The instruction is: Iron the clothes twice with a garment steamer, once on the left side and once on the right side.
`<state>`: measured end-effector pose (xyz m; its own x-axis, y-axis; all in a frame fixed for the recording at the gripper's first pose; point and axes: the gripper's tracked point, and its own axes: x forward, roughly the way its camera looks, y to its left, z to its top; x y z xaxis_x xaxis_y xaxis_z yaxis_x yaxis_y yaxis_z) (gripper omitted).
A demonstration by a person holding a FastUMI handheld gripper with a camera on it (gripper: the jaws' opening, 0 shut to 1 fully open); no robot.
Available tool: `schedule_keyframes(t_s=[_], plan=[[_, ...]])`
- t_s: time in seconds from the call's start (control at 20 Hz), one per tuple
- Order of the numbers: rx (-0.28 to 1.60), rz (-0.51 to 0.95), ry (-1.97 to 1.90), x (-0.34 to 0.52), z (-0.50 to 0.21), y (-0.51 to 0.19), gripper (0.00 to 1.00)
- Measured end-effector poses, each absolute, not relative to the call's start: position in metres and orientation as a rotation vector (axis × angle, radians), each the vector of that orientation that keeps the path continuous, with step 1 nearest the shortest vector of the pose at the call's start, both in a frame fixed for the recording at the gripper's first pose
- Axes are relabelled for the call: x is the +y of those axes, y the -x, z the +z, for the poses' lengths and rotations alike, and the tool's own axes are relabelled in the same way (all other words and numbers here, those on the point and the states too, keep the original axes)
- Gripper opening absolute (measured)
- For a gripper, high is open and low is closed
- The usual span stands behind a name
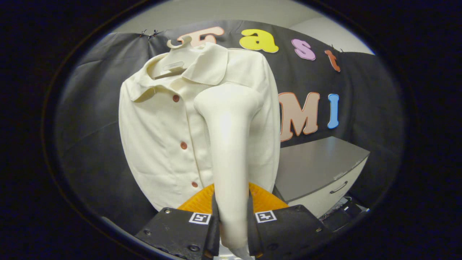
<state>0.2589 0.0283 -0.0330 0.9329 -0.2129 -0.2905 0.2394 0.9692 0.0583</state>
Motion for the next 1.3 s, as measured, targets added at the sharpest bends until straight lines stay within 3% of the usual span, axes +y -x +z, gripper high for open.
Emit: schedule_keyframes(t_s=[1.3], plan=[[0.595,-0.266,-0.160,0.031,-0.218,-0.240,0.31]])
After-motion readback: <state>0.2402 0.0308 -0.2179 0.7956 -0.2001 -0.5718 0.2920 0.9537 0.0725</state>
